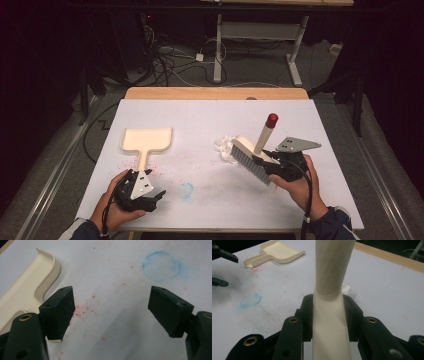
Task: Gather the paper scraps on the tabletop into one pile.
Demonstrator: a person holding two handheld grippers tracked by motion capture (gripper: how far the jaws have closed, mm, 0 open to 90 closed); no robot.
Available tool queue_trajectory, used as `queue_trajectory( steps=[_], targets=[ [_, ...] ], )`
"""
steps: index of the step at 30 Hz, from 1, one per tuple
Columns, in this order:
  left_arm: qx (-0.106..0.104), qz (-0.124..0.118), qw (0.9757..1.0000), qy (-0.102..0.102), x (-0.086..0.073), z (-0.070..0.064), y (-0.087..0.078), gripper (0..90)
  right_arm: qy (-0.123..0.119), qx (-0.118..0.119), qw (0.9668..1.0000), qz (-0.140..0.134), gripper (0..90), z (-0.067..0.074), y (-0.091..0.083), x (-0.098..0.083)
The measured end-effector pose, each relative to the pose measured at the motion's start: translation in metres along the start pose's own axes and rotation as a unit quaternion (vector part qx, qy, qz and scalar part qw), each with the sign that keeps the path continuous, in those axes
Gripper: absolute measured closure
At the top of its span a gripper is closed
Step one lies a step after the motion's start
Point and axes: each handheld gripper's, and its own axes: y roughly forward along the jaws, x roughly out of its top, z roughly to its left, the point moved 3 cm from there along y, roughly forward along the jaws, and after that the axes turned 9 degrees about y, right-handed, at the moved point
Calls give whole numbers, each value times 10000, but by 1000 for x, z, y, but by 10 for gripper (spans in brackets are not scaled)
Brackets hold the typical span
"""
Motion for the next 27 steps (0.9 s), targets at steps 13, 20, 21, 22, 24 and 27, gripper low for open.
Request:
queue_trajectory(
  steps=[13, 20, 21, 22, 24, 27],
  targets=[
    [20, -4, 10000, -21, 0, 1, -1, 214, -71, -856, 9959, 291, 678, -23, -14, -8],
    [1, -7, 10000, -11, 0, 0, 0, 214, -34, -952, 9938, 576, 678, -27, 0, -21],
    [-2, -10, 10000, -14, 1, 0, 0, 214, -28, -924, 9942, 557, 678, -25, 3, -20],
    [-1, 0, 10000, -12, 0, 0, 0, 214, -27, -889, 9945, 560, 678, -22, 5, -20],
    [-7, 10, 10000, -14, 0, 0, 1, 214, -69, -820, 9951, 539, 678, -16, 10, -18],
    [-11, 9, 10000, -26, 0, 0, 1, 214, -162, -724, 9957, 556, 678, -9, 16, -16]
  ],
)
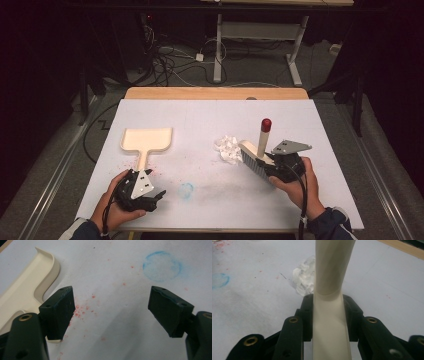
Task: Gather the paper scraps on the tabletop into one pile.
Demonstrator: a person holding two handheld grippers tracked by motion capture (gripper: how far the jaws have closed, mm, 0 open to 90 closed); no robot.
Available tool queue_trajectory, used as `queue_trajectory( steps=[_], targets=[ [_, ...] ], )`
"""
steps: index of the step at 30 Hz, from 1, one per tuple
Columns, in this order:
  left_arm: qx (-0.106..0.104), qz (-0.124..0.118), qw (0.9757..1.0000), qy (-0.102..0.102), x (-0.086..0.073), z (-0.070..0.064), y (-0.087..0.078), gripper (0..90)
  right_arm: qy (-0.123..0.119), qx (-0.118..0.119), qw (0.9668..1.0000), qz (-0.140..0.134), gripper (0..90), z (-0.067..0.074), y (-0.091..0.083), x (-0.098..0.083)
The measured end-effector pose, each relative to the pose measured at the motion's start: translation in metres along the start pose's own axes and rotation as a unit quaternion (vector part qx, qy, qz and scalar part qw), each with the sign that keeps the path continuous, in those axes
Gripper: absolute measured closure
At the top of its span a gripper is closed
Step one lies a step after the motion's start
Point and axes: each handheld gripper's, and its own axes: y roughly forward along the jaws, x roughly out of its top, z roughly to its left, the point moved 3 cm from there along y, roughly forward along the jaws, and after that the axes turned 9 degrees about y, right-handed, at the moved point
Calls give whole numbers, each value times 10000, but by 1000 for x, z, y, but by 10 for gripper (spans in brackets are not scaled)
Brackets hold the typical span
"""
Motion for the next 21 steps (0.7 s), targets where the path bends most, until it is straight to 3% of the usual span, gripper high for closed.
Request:
queue_trajectory(
  steps=[6, 12, 15, 21],
  targets=[
    [27, 0, 10000, 0, -1, 1, -1, 214, 9, -61, 9999, -108, 677, -2, -4, 1],
    [106, -1, 9999, -18, -1, 4, -3, 214, 206, 3, 9986, -492, 677, -12, -21, 4],
    [158, -59, 9998, -107, -1, 7, -5, 213, 149, 21, 9975, -689, 677, -16, -26, 5],
    [219, -89, 9995, -222, -3, 12, -5, 213, 248, -66, 9968, -754, 677, -26, -29, 4]
  ],
)
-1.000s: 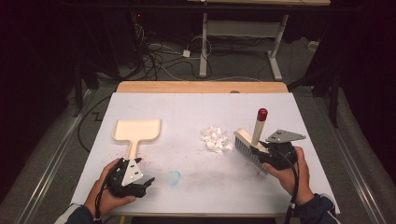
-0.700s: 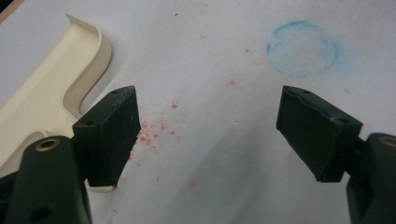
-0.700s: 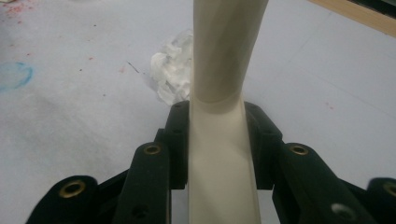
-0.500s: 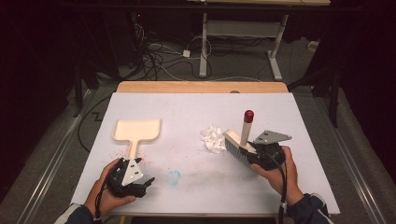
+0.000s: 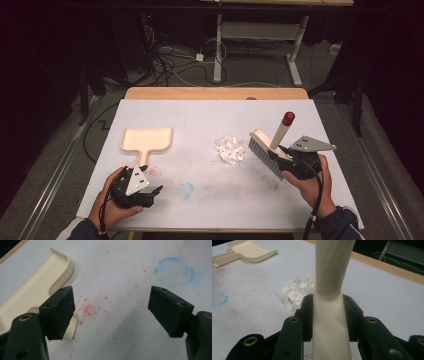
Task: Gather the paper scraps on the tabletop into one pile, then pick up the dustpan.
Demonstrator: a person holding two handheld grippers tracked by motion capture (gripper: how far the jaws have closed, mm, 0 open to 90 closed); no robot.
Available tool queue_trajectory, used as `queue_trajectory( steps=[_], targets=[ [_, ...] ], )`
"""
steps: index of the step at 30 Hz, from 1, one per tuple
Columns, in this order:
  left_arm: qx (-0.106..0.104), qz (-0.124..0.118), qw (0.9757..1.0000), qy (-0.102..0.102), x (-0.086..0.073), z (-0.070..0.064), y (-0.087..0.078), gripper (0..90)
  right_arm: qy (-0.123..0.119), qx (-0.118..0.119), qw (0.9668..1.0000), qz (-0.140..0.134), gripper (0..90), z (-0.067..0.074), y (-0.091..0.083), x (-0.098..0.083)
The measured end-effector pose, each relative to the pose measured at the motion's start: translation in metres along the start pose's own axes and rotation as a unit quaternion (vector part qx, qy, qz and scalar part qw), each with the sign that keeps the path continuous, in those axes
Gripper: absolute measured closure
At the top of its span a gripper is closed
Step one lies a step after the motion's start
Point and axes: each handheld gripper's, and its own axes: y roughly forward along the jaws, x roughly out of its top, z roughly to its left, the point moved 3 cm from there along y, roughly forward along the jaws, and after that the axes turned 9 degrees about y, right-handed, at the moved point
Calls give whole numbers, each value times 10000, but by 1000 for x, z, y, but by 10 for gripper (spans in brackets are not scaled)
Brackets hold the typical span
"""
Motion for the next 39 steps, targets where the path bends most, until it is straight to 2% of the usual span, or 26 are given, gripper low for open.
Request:
queue_trajectory(
  steps=[4, 6, 9, 11, 14, 18, 21, 23, 25, 27, 33, 35, 39],
  targets=[
    [67, 31, 10000, -41, -1, 3, 0, 213, 36, -93, 9999, -59, 677, -7, -2, 0],
    [279, 155, 9994, -131, -2, 6, 1, 213, 13, -144, 9998, -100, 677, -10, -3, 0],
    [410, 137, 9980, -451, -5, 15, 0, 208, 8, -175, 9997, -143, 677, -13, -5, -1],
    [519, 248, 9958, -707, -9, 20, 0, 208, 49, -194, 9997, -154, 678, -16, -5, -1],
    [495, 309, 9941, -918, -14, 24, 0, 209, 66, -245, 9996, -155, 678, -19, -4, -2],
    [490, 401, 9926, -1038, -16, 26, 2, 209, 45, -311, 9994, -160, 678, -21, -3, -3],
    [501, 537, 9899, -1213, -19, 28, 4, 209, 34, -326, 9993, -157, 678, -22, -2, -4],
    [455, 544, 9879, -1382, -21, 30, 6, 209, 35, -333, 9993, -159, 677, -23, -1, -5],
    [465, 635, 9852, -1524, -23, 33, 9, 209, 35, -338, 9993, -130, 677, -23, -1, -6],
    [475, 746, 9815, -1699, -26, 36, 12, 209, 22, -363, 9992, -137, 677, -24, -1, -5],
    [377, 829, 9672, -2371, -35, 44, 18, 223, 29, -400, 9990, -172, 677, -25, 0, -4],
    [348, 870, 9627, -2539, -36, 46, 22, 226, -1, -390, 9991, -158, 677, -25, 0, -5],
    [311, 901, 9576, -2719, -35, 51, 30, 233, -76, -407, 9990, -141, 677, -23, -1, -8]
  ],
)
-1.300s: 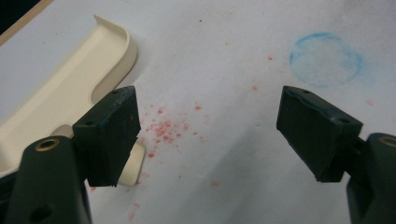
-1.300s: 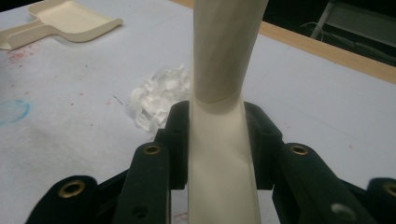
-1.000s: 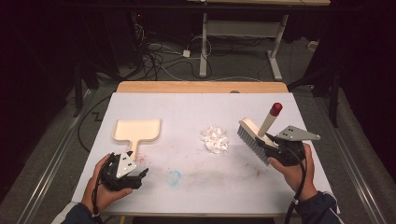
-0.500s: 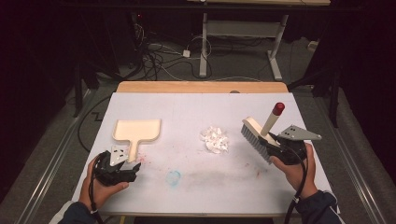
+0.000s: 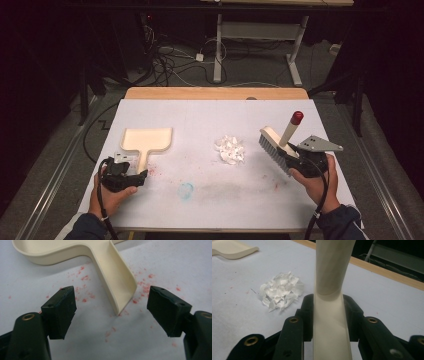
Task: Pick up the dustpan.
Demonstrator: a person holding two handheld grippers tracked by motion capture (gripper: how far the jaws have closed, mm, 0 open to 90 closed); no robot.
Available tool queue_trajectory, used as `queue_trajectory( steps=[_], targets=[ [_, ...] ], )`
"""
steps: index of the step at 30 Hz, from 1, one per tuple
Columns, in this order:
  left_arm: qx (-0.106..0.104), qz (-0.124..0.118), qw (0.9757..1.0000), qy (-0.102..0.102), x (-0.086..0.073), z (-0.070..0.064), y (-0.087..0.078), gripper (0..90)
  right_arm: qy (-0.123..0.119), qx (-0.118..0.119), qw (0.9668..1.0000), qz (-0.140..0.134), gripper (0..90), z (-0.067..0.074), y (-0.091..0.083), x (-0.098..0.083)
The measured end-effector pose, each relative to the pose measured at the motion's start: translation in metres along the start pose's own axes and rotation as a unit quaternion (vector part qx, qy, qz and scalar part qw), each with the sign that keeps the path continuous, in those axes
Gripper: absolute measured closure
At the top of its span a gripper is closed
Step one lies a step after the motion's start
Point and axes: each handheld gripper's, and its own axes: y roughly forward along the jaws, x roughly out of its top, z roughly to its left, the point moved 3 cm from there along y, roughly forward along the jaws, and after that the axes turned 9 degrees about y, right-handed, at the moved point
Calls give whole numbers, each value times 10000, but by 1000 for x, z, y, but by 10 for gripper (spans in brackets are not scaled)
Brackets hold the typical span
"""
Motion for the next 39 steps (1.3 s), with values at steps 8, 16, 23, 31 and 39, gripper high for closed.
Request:
queue_trajectory(
  steps=[8, 16, 23, 31, 39],
  targets=[
    [-72, -2, 9998, -185, 8, 5, 15, 236, 42, -23, 10000, 14, 677, 1, 0, 0],
    [160, -45, 9989, -431, 25, 12, 29, 261, 19, -3, 10000, 76, 677, 4, 3, -2],
    [95, -55, 9995, -287, 34, 15, 35, 386, 11, -2, 9999, 125, 677, 3, 4, -5],
    [43, -151, 9994, -314, 31, 21, 34, 613, 15, -4, 9999, 149, 677, 3, 5, -8],
    [50, -86, 9999, -124, 33, 20, 32, 638, 92, -14, 9999, 140, 677, 1, 6, -8]
  ],
)
